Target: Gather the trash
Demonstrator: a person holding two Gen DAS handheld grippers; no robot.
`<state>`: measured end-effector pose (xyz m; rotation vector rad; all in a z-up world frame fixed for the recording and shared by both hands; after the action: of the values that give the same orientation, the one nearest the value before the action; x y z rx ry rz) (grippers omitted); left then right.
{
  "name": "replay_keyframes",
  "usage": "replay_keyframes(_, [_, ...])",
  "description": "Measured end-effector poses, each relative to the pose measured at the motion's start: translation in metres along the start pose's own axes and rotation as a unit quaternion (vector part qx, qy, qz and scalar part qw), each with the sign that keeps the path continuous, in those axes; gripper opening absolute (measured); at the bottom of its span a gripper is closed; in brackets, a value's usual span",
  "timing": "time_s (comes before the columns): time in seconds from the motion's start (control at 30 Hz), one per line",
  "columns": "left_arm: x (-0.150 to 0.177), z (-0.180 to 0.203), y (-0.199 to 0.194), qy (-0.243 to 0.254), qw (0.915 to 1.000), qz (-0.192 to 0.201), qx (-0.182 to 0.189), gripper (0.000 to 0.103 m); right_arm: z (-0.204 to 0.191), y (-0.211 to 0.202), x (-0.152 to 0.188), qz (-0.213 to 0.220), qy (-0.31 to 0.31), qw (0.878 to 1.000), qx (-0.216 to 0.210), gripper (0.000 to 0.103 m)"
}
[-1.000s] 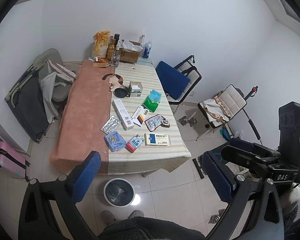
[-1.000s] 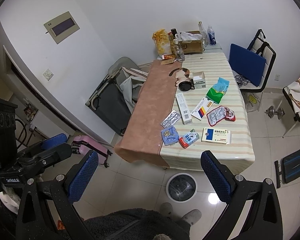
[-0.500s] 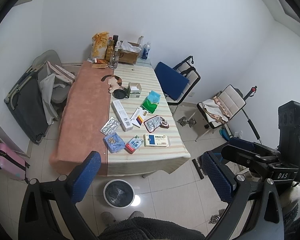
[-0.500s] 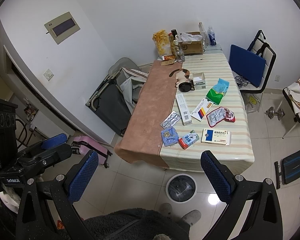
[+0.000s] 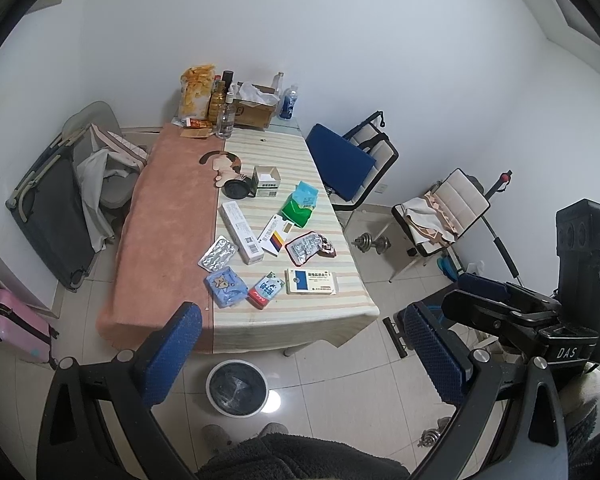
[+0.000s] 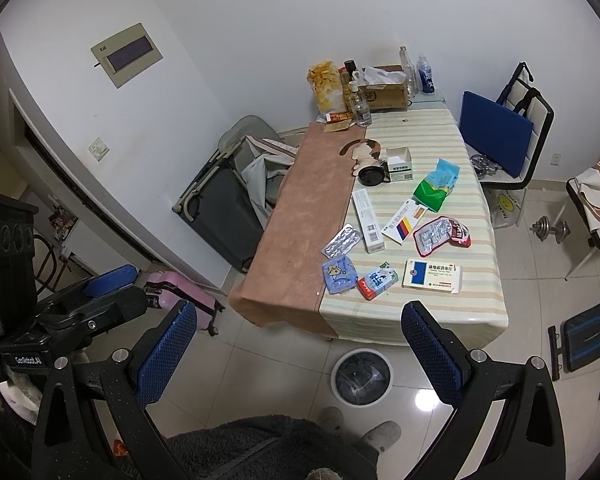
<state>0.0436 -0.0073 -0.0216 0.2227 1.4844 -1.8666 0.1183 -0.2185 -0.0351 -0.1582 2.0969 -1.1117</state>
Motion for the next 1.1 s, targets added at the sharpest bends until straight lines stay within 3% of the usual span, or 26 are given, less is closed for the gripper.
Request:
replay_keyframes(0.73, [-0.004, 0.007, 0.011, 0.009, 0.9999, -0.001, 0.010, 0.103, -0.001, 0.002, -0.002, 0.003, 0.004, 1.000, 0.001, 0.103])
replay_keyframes(0.93, [-0.004, -0.013, 0.017, 0.016, 0.9996, -0.011, 0.022, 0.103, -0.008, 0.013, -0.007, 0.004, 0.021, 1.000, 0.007, 0.103])
replay_keyframes(1.0, [-0.007, -0.020, 0.023, 0.019, 0.9997, -0.013, 0.010, 0.103, -0.010, 0.019, -0.008, 0.004, 0.033, 0.999, 0.011, 0.103])
replay_keyframes(1.1, [-0.013, -0.036, 0.039, 0.031, 0.9984, -0.003, -0.048, 0.103, -0.004, 0.033, -0.011, 0.006, 0.061, 0.997, 0.036, 0.103])
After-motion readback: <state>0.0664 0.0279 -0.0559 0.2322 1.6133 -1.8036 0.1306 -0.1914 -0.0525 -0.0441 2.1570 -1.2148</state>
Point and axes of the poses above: each gripper's, at about its wrist camera, not at the fingertips, and y roughly the way its jaws point, z to its right, x to its underside, the point moved 5 cm from there along y, roughly the way its jaws point, and after that the axes turned 5 degrees about -z, right-handed, at the moved point
